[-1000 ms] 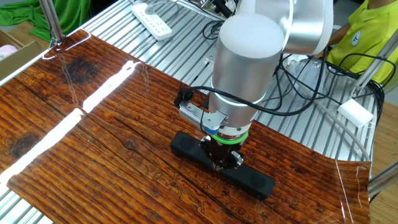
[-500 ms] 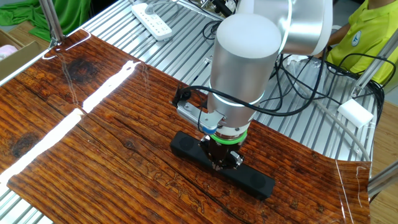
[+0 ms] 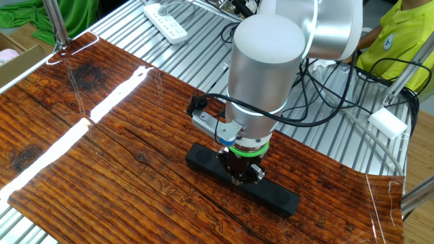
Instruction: Turn the knob to increase the volume of the speaker
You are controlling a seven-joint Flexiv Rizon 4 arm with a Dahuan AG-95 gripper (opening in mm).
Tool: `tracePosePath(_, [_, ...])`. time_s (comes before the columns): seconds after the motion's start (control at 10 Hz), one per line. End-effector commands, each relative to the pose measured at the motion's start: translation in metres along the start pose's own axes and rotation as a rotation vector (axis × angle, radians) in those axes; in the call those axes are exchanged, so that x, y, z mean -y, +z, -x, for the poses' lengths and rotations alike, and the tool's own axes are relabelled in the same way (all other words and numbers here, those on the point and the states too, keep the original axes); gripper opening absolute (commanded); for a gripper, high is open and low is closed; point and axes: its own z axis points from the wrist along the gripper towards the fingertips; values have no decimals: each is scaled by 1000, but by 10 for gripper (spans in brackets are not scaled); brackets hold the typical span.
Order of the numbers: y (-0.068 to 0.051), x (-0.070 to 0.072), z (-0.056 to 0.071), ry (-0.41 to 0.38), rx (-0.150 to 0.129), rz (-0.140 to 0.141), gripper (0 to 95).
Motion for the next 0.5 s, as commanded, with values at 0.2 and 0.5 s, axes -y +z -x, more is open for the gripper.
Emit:
tracePosePath(0.2, [0,0,0,34,-7,-39,0])
tracePosePath(0.5, [0,0,0,47,-27,-52,0])
